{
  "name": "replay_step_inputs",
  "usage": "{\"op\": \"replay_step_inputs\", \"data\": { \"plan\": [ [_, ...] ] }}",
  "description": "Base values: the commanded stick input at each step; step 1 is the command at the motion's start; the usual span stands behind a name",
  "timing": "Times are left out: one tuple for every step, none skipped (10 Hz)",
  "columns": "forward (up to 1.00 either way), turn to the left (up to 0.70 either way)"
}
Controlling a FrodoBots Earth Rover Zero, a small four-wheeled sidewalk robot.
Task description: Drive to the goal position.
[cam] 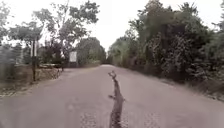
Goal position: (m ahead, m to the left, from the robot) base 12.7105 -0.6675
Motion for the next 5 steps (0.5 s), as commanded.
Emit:
{"op": "replay_step_inputs", "data": {
  "plan": [
    [1.0, 0.0],
    [1.0, 0.0],
    [1.0, 0.0],
    [1.0, 0.0],
    [1.0, 0.0]
  ]
}}
